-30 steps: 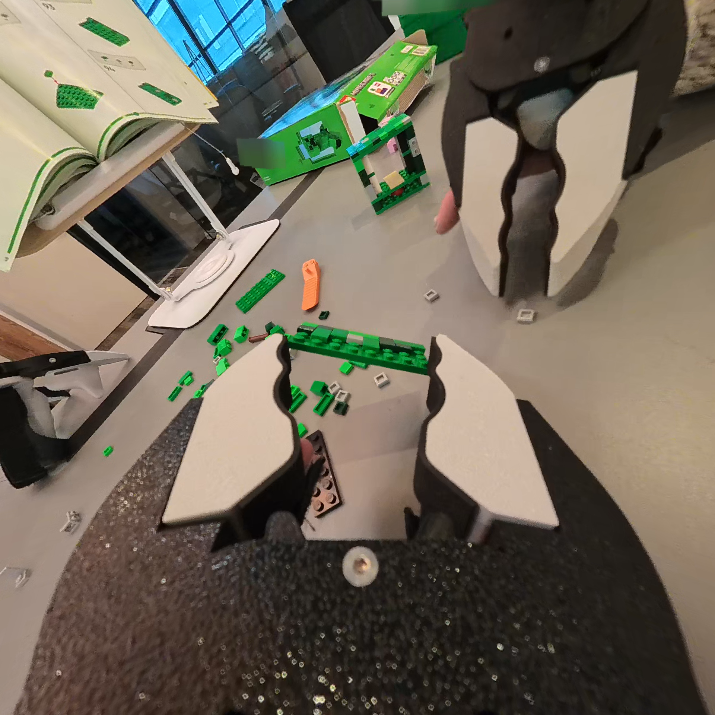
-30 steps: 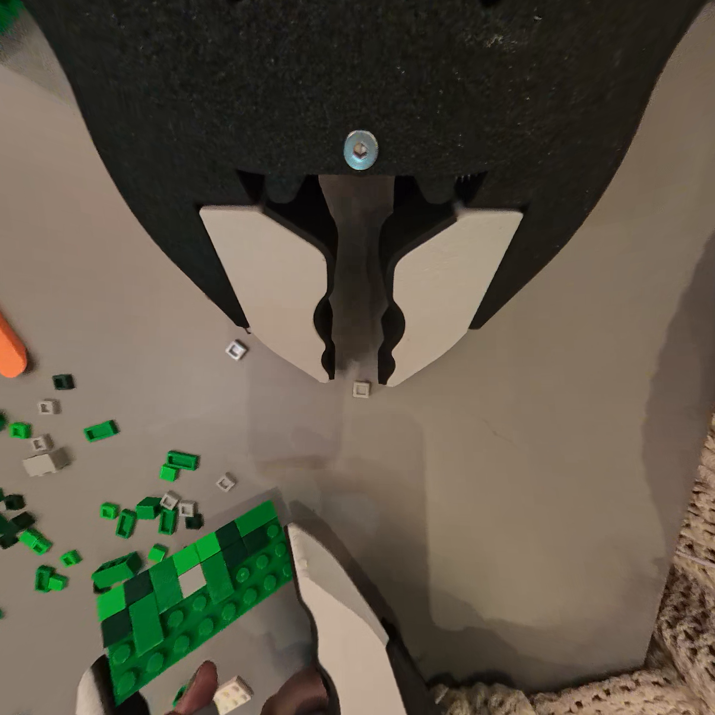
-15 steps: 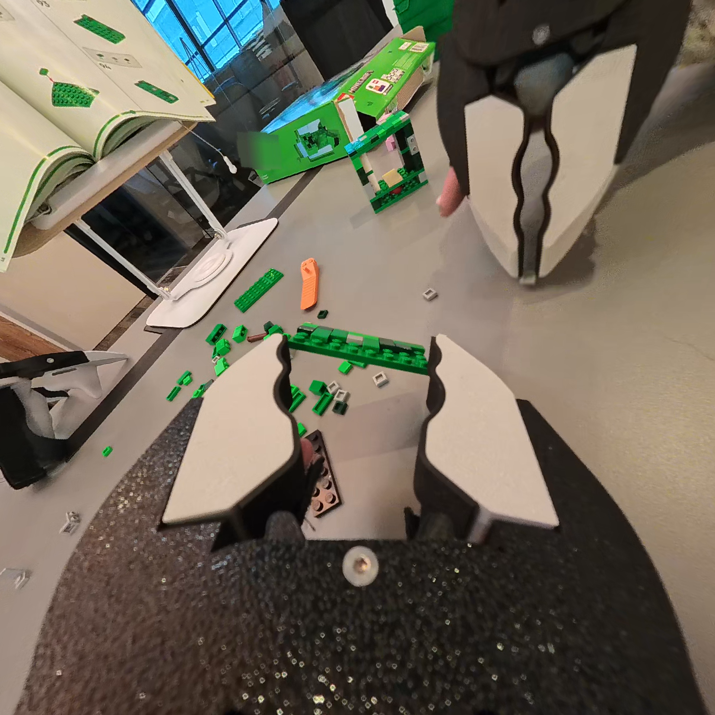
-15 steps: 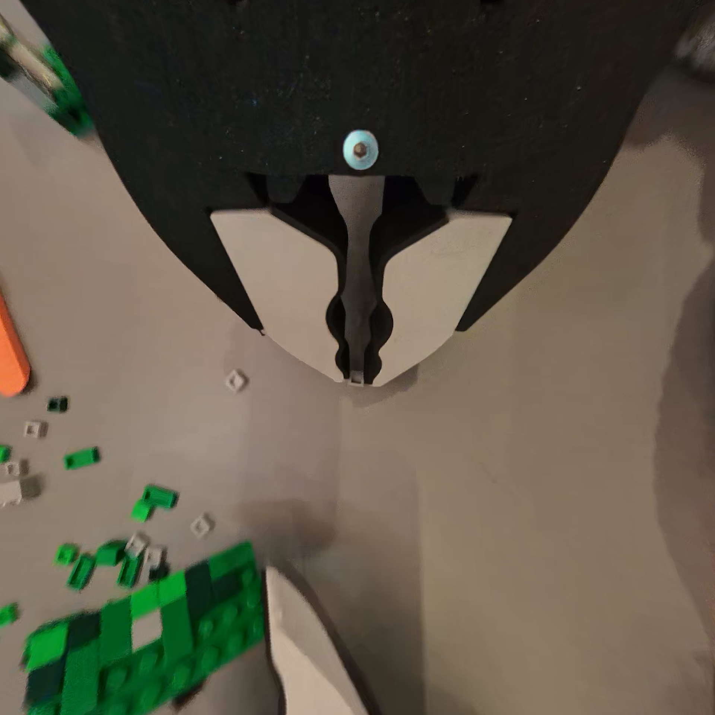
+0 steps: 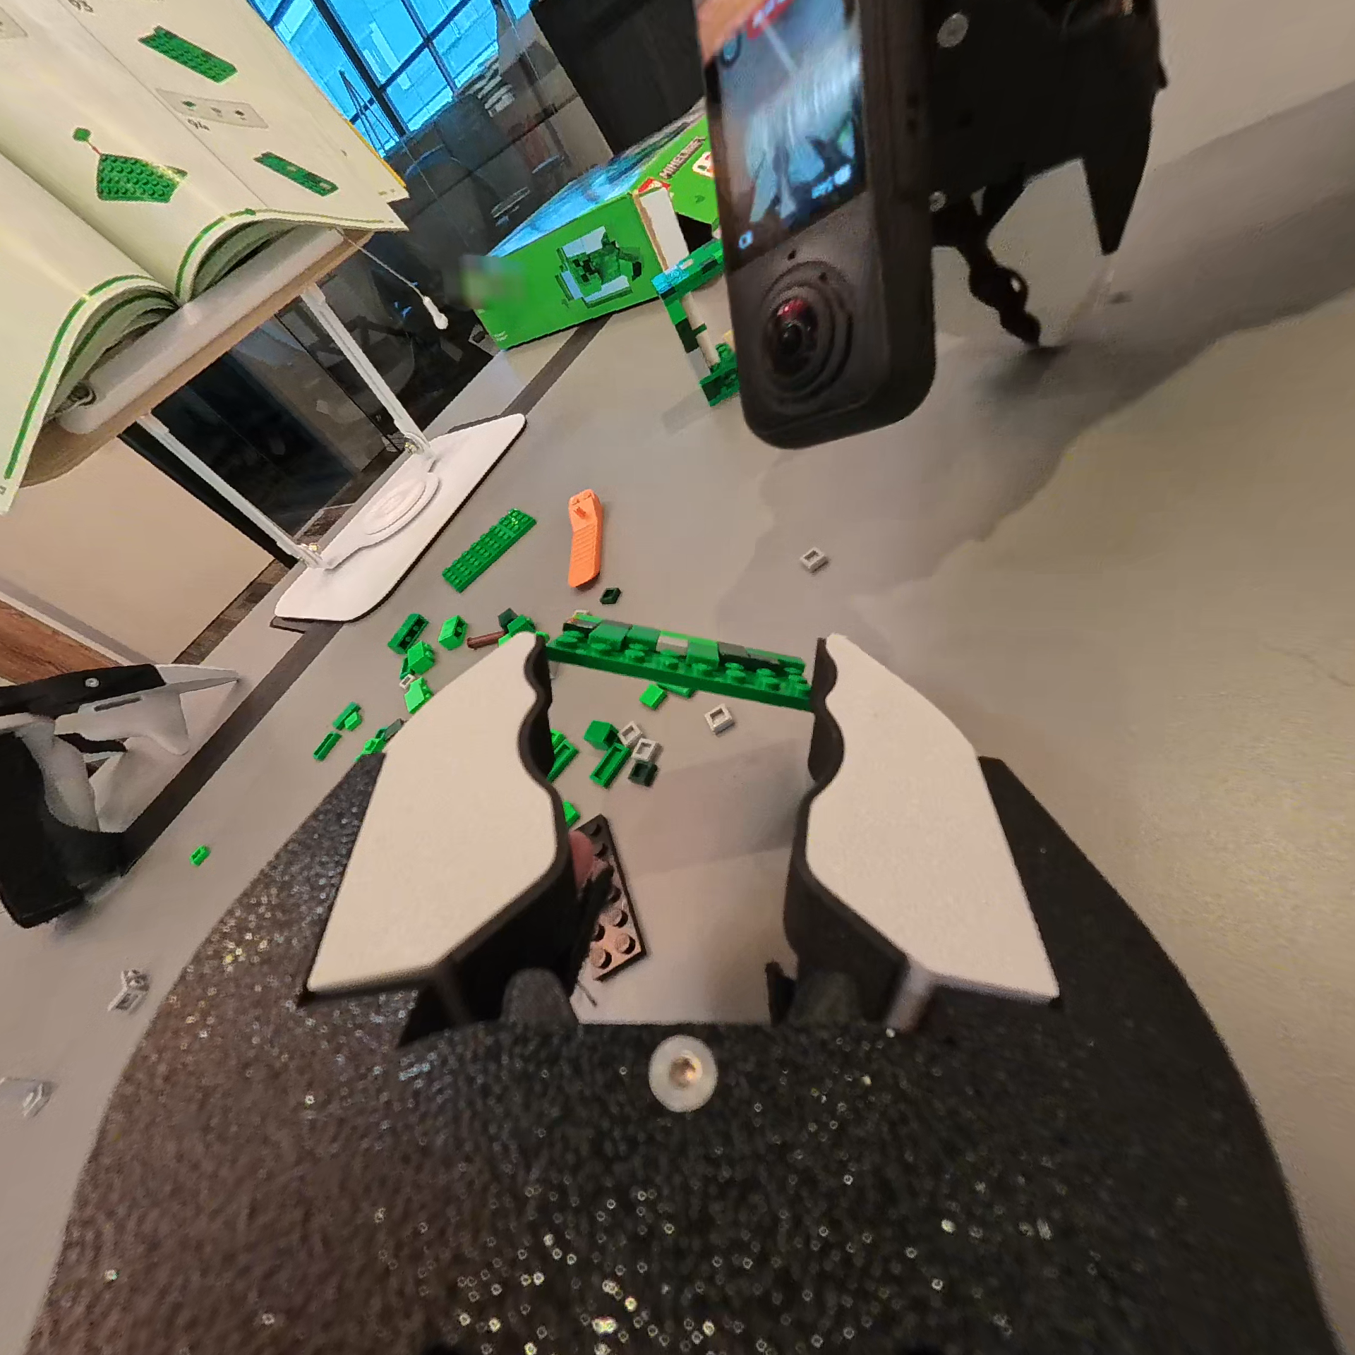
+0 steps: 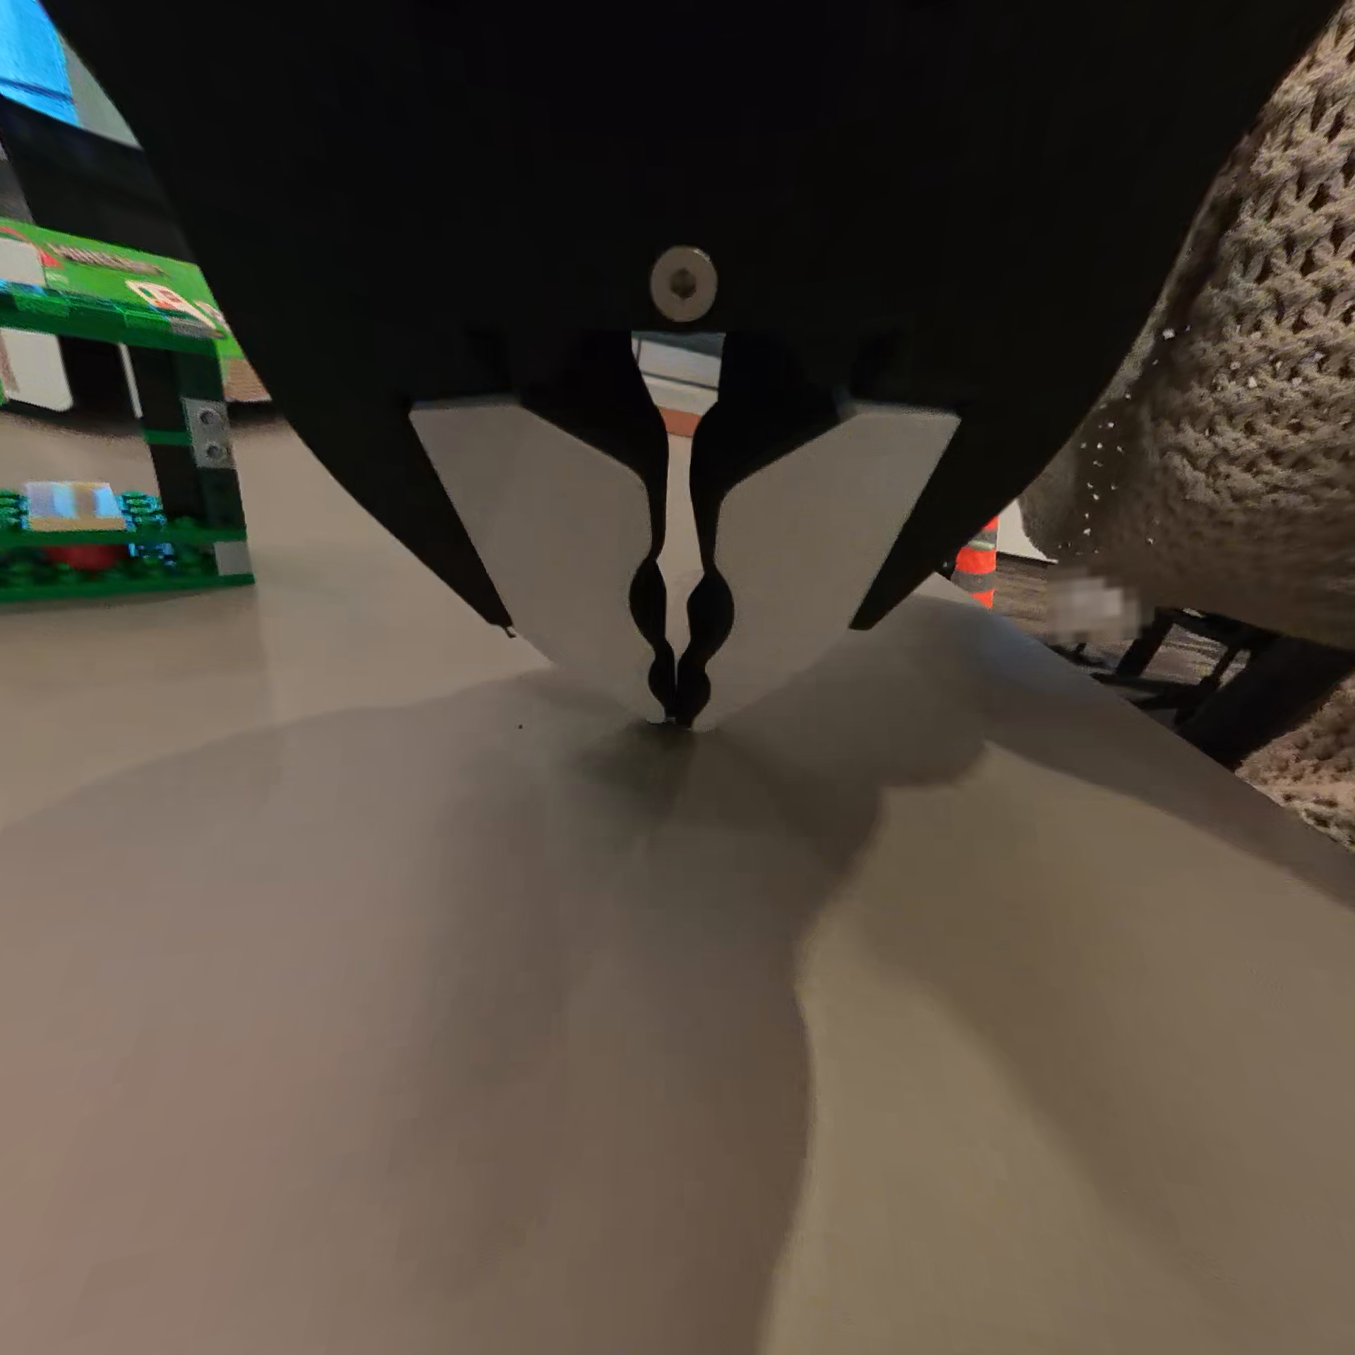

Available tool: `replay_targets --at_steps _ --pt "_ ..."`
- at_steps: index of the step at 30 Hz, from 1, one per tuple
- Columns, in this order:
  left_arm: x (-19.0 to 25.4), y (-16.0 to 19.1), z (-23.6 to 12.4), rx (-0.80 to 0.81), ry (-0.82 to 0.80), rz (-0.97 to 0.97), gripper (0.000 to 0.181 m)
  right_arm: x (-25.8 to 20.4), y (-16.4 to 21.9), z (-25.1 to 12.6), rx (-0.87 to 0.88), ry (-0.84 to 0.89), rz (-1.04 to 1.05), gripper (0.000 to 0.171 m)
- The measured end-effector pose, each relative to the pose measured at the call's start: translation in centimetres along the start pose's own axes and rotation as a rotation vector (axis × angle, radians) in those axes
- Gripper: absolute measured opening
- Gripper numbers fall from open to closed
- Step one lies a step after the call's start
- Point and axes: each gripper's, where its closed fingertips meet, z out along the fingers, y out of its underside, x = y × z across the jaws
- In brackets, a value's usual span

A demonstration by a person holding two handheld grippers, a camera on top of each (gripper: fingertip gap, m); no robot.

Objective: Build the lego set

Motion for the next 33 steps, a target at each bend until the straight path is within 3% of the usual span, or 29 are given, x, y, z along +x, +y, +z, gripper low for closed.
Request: replay_targets --at_steps 6,11,18,23,31,33 --pt "0.0 0.0 -0.1 0.003 -0.001 -0.001 0.068 1.0 -1.6 -2.2 0.260 0.123 -0.002 0.020" --pt "0.3 -0.1 0.0 0.001 0.004 0.009 0.068 -0.1 0.0 -3.8 0.703 0.235 0.031 0.021" --pt "1.3 -1.5 0.4 0.031 0.000 0.008 0.068 -1.2 3.7 -1.2 1.219 0.374 0.368 0.019" --pt "1.9 -1.7 0.6 0.004 0.016 -0.024 0.068 -2.8 3.1 1.2 1.252 0.340 0.427 0.017" --pt "2.2 -1.9 0.6 0.006 0.024 -0.029 0.067 -2.3 2.6 2.0 1.242 0.323 0.491 0.016" --pt "2.3 -1.8 0.6 0.004 0.028 -0.027 0.067 -2.2 2.8 2.1 1.227 0.331 0.500 0.008"
